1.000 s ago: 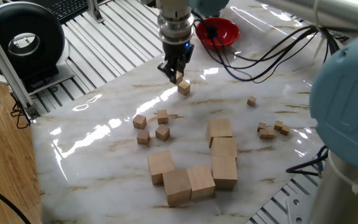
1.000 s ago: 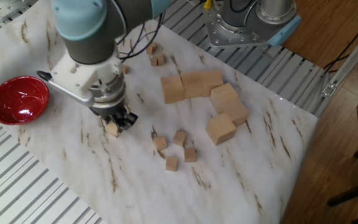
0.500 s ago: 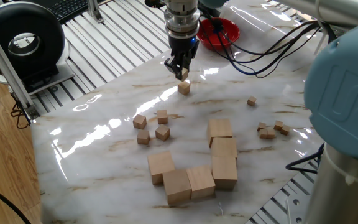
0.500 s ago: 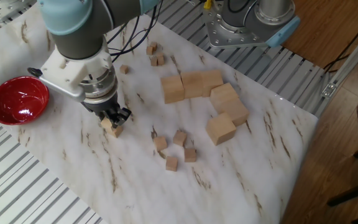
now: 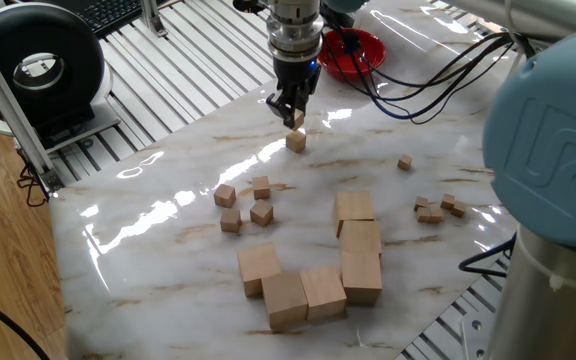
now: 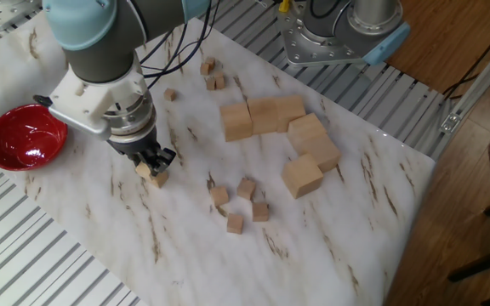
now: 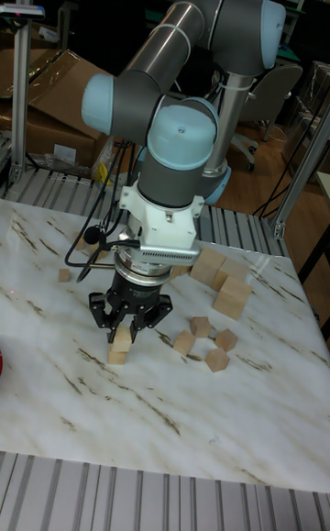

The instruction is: Stack the blocks in a vertical line of five

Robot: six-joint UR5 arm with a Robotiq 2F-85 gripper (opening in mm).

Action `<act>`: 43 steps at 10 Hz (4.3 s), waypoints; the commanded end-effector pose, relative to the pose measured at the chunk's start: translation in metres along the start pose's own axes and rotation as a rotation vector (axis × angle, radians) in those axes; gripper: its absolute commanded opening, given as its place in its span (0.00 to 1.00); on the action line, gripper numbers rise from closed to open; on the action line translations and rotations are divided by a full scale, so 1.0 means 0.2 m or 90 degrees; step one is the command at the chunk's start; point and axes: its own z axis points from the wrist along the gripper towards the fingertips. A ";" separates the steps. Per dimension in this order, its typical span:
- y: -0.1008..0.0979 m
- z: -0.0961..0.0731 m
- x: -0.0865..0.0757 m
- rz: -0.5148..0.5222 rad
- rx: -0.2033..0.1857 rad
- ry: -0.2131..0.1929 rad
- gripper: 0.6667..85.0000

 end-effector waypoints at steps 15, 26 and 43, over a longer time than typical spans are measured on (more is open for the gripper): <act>-0.01 0.05 0.04 0.013 -0.025 -0.013 0.25; 0.01 0.07 0.03 0.014 -0.032 -0.016 0.26; 0.01 0.08 0.04 0.020 -0.042 -0.011 0.26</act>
